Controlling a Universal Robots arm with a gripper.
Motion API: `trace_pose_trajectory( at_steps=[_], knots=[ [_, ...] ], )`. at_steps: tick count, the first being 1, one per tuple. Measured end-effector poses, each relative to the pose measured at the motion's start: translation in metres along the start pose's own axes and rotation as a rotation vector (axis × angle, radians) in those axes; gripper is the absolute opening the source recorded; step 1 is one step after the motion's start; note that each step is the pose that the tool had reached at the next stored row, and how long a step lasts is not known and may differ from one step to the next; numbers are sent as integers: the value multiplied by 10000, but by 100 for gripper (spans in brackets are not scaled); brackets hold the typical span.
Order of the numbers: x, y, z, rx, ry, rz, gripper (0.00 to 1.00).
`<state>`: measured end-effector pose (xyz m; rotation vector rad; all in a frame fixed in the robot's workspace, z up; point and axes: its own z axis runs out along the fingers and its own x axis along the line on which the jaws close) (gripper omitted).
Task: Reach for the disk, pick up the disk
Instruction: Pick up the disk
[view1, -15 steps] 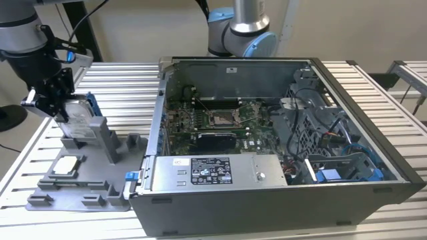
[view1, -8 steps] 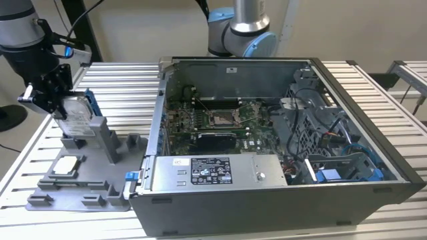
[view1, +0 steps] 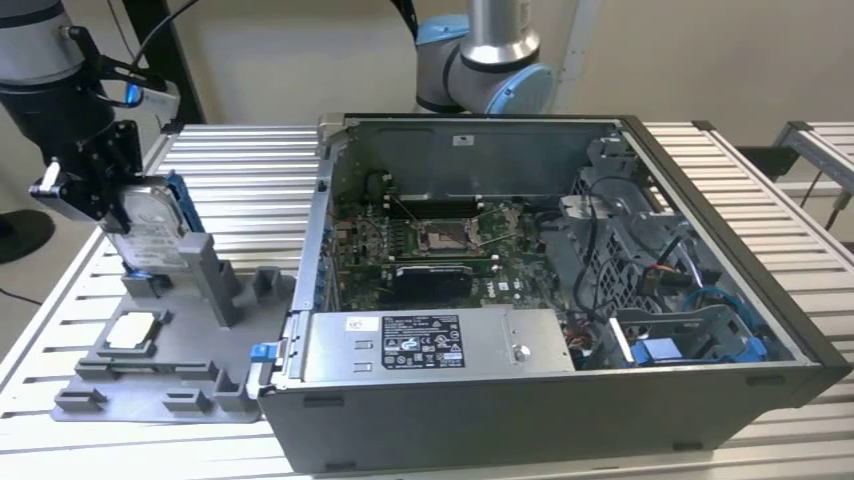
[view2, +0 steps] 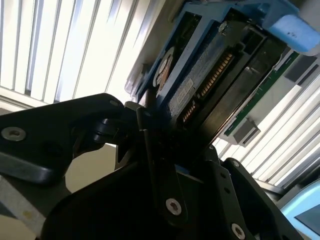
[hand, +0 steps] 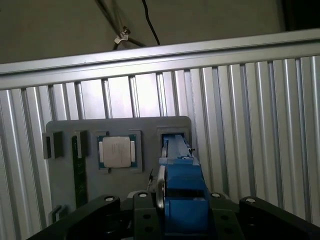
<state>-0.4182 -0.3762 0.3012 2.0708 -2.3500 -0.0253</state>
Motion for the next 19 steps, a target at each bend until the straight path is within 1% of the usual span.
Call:
trace_pose_trajectory(
  at_steps=[8, 19],
  knots=[
    [0, 2, -118, 0, 0, 0, 0],
    [-1, 6, -304, 0, 0, 1, 0]
  ],
)
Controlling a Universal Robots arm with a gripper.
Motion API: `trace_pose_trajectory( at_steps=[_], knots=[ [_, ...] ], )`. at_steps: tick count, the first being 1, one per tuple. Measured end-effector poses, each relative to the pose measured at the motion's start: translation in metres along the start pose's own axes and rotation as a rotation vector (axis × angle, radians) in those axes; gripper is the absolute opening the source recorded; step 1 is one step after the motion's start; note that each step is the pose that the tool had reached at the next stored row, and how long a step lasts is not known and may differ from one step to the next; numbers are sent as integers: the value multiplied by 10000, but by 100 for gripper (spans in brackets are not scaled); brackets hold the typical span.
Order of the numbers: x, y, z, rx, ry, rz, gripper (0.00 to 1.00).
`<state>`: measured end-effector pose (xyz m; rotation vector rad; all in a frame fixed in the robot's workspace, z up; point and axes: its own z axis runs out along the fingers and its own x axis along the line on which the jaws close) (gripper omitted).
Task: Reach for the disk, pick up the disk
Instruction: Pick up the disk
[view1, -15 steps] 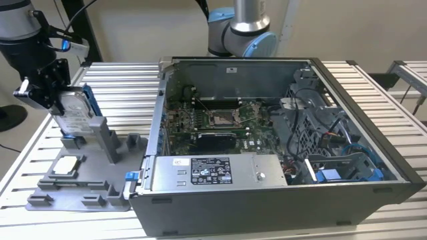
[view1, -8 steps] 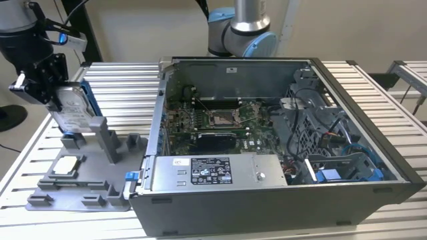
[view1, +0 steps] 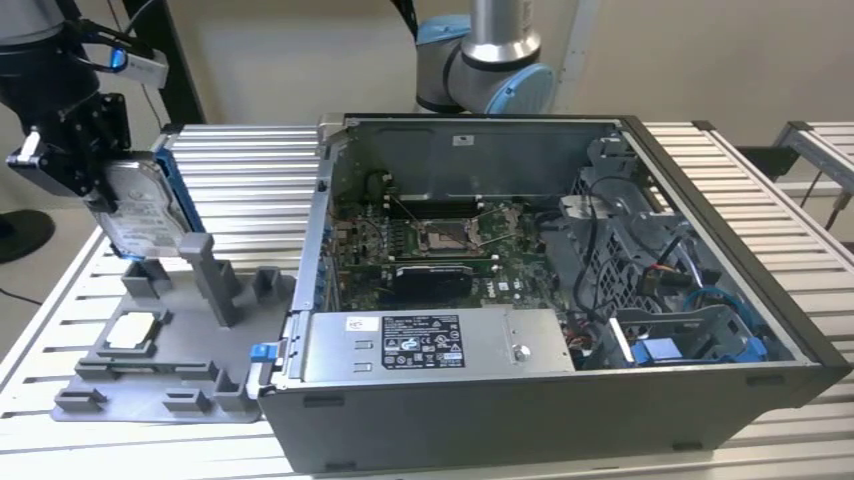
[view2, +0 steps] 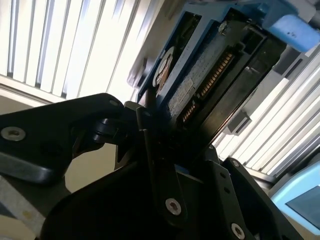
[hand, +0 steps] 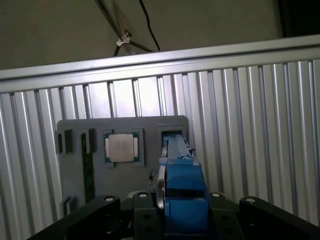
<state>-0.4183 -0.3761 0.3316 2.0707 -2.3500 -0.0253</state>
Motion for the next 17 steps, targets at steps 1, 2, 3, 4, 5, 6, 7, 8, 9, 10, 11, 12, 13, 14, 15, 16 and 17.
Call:
trace_pose_trajectory(
  at_steps=[1, 2, 3, 4, 5, 6, 7, 8, 9, 10, 11, 12, 13, 14, 15, 16, 17],
  knots=[
    [0, 0, -18, -1, 1, 0, 0],
    [0, 1, -36, -1, 1, 0, 0],
    [0, 1, -55, 0, 1, 0, 0],
    [0, 1, -74, 0, 0, 0, 0],
    [0, 1, -92, -1, 1, -1, 0],
    [0, 1, -110, 0, 0, -2, 0],
    [0, 2, -129, 0, 0, -2, 0],
    [0, 2, -148, -1, 1, -1, 0],
    [0, 3, -168, -1, 1, -1, 0],
    [0, 3, -187, 1, 0, -1, 0],
    [0, 3, -207, 0, 1, -2, 0],
    [0, 4, -227, 0, 0, -1, 0],
    [0, 4, -244, 0, 0, -1, 0],
    [0, 4, -264, 0, 0, -1, 0],
    [-1, 5, -284, -1, 1, -1, 0],
    [-1, 5, -304, 0, 0, -1, 0],
    [-1, 6, -324, 1, 0, -1, 0]
  ],
)
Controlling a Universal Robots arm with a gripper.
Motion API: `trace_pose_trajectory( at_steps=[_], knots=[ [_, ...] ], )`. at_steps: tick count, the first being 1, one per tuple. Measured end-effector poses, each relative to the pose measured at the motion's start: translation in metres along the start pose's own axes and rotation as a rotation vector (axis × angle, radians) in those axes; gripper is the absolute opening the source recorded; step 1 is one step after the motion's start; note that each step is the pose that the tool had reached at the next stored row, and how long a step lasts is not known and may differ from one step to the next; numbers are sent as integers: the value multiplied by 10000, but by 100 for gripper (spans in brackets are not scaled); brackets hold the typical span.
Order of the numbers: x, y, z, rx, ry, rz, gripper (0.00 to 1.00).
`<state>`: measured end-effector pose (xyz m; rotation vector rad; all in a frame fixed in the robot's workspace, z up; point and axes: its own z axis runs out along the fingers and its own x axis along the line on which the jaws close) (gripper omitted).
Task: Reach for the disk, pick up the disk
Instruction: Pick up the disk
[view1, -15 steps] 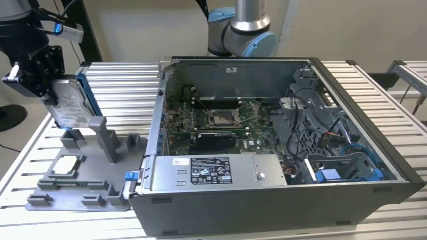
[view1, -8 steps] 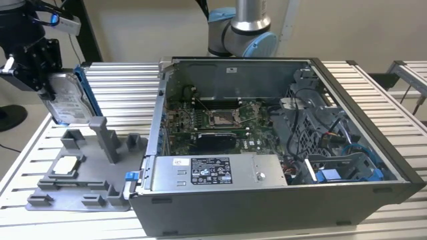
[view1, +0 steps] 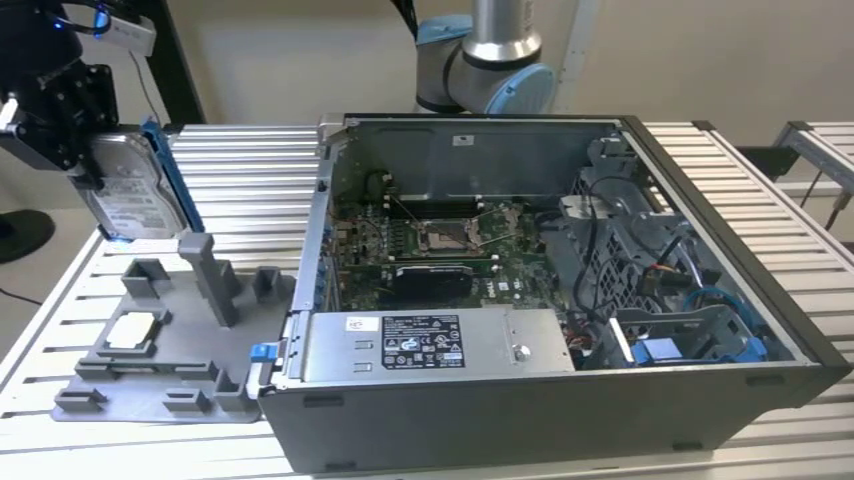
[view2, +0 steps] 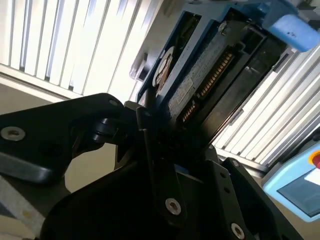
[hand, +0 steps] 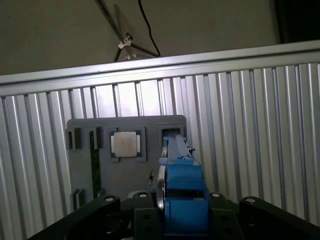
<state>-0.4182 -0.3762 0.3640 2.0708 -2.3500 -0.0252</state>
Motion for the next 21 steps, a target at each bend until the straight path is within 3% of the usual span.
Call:
trace_pose_trajectory(
  at_steps=[21],
  knots=[
    [-2, 7, -396, -1, 2, 0, 0]
  ],
)
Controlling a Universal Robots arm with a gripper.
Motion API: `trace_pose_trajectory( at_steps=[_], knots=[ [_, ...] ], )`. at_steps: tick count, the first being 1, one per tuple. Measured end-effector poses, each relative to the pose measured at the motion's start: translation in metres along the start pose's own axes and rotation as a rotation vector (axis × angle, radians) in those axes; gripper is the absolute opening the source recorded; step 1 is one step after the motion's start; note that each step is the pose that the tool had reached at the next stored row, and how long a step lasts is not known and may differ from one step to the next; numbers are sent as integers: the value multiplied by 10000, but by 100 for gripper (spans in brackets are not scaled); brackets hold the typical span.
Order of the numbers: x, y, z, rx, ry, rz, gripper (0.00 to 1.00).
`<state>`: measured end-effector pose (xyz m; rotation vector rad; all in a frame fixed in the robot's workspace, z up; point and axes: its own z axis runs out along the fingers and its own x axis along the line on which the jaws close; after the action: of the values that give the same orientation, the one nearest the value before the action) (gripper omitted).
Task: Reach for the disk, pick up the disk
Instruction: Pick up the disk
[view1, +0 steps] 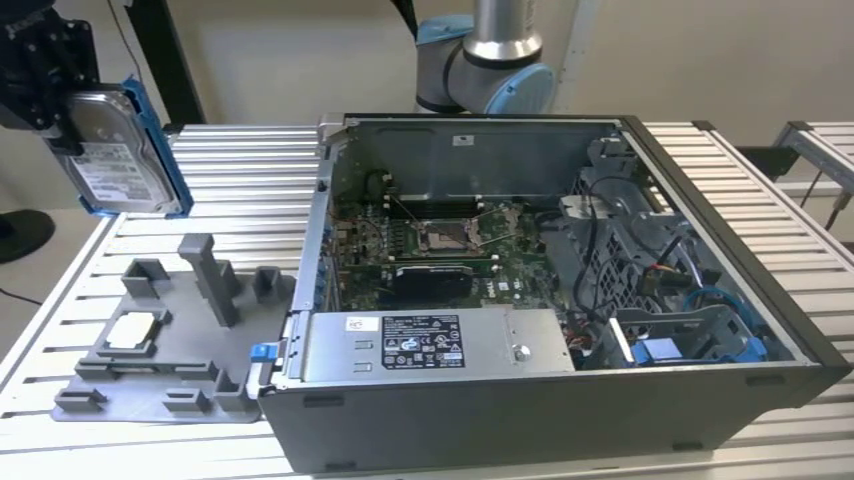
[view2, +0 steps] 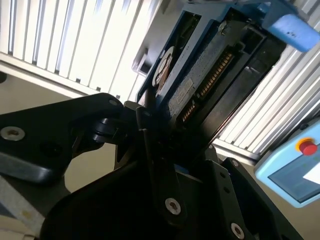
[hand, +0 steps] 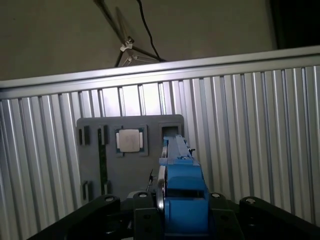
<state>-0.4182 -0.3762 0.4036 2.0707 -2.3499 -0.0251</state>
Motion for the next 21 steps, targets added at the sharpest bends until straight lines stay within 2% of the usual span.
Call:
trace_pose_trajectory(
  at_steps=[9, 21],
  knots=[
    [0, 3, -152, 1, 2, 0, 0],
    [-1, 5, -291, 2, 18, -1, 0]
  ],
)
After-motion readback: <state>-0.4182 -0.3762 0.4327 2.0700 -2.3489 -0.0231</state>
